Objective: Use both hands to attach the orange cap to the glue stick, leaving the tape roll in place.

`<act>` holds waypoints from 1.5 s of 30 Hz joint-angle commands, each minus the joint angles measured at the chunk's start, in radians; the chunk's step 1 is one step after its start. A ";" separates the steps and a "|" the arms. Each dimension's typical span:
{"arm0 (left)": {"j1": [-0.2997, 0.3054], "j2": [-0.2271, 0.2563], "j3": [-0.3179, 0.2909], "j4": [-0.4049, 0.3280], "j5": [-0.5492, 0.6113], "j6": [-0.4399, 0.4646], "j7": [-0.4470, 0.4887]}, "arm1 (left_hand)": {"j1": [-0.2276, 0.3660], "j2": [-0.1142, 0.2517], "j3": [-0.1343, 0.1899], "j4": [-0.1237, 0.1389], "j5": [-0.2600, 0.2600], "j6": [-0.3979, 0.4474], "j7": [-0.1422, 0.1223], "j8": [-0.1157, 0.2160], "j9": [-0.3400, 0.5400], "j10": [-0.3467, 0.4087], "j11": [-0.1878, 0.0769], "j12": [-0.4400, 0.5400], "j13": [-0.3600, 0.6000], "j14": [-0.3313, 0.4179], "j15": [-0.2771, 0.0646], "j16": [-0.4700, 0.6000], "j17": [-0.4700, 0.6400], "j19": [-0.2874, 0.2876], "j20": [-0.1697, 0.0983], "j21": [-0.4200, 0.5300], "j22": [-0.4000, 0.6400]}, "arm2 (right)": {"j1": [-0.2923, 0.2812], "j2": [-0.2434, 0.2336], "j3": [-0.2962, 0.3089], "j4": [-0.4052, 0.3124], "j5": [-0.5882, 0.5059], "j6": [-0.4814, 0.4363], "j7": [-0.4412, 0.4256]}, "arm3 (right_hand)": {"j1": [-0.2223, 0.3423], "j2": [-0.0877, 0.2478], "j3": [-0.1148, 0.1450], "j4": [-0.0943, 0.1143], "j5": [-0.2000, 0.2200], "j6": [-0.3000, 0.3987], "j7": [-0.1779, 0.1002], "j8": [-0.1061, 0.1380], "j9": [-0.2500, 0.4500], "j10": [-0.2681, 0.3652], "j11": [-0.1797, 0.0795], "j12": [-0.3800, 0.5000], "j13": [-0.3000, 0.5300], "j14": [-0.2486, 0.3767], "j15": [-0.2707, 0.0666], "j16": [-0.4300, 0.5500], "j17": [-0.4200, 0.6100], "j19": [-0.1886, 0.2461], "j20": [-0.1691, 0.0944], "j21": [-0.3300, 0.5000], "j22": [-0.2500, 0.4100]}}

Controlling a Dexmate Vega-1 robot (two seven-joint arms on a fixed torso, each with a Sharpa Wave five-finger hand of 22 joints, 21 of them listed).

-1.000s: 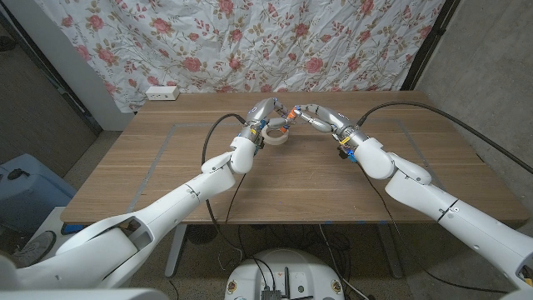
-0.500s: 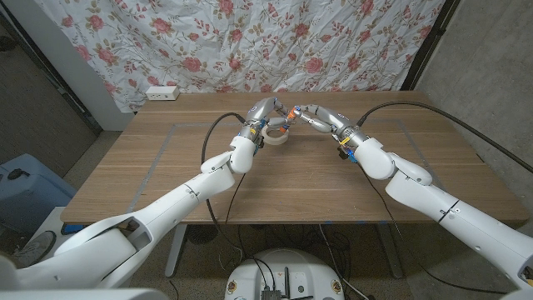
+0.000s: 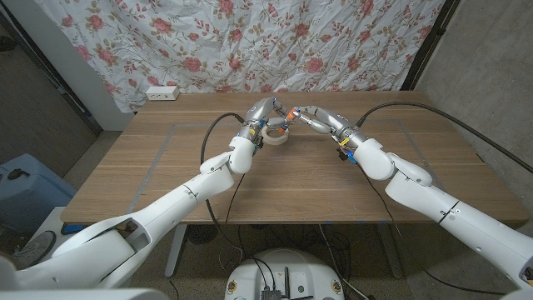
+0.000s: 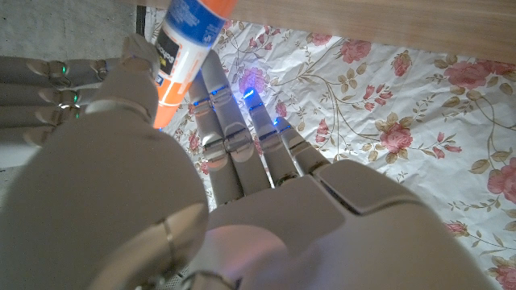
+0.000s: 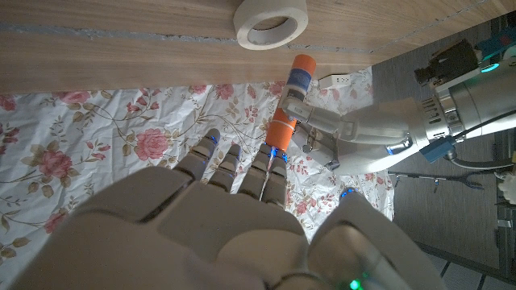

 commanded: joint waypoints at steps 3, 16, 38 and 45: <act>0.004 0.001 -0.003 -0.009 0.005 0.007 0.002 | 0.145 0.143 -0.013 0.010 0.007 0.055 -0.059 0.008 0.020 0.100 -0.100 0.009 0.003 0.010 -0.160 0.006 0.003 0.007 -0.031 -0.001 0.002 | -0.001 -0.001 -0.004 0.000 0.000 -0.002 0.007 | -0.004 -0.005 0.001 -0.005 -0.003 0.031 -0.006 0.007 0.031 0.017 0.001 0.005 0.003 0.006 -0.002 0.000 0.003 0.007 -0.001 0.002 0.003; 0.003 0.002 0.000 -0.005 -0.002 0.001 -0.012 | 0.149 0.147 -0.019 0.012 0.007 0.046 -0.065 0.009 0.022 0.096 -0.101 0.007 0.004 0.011 -0.159 0.004 0.003 0.006 -0.029 -0.002 0.003 | -0.014 -0.005 0.018 -0.008 0.004 0.003 -0.028 | -0.006 -0.005 0.002 -0.007 -0.003 0.030 -0.006 0.006 0.031 0.015 0.003 0.004 0.003 0.012 -0.002 0.002 0.002 0.010 0.001 0.003 0.003; 0.013 0.013 -0.002 -0.024 -0.009 0.010 -0.036 | 0.152 0.149 -0.028 0.014 0.007 0.037 -0.067 0.010 0.023 0.090 -0.102 0.002 0.003 0.007 -0.158 0.001 0.003 0.005 -0.027 -0.002 0.003 | -0.047 -0.003 0.058 -0.018 0.034 0.014 -0.083 | -0.008 -0.006 0.004 -0.011 -0.002 0.029 -0.006 0.005 0.031 0.014 0.009 0.004 0.004 0.018 -0.001 0.003 0.001 0.019 0.004 0.005 0.003; 0.016 0.016 -0.004 -0.033 -0.010 0.020 -0.042 | 0.151 0.152 -0.028 0.015 0.007 0.031 -0.067 0.009 0.023 0.085 -0.103 -0.002 0.000 0.005 -0.157 -0.001 0.002 0.004 -0.025 -0.002 0.003 | -0.052 -0.002 0.067 -0.017 0.038 0.016 -0.099 | -0.007 -0.006 0.005 -0.013 -0.002 0.027 -0.007 0.004 0.031 0.016 0.011 0.005 0.004 0.020 0.001 0.003 0.001 0.022 0.005 0.006 0.003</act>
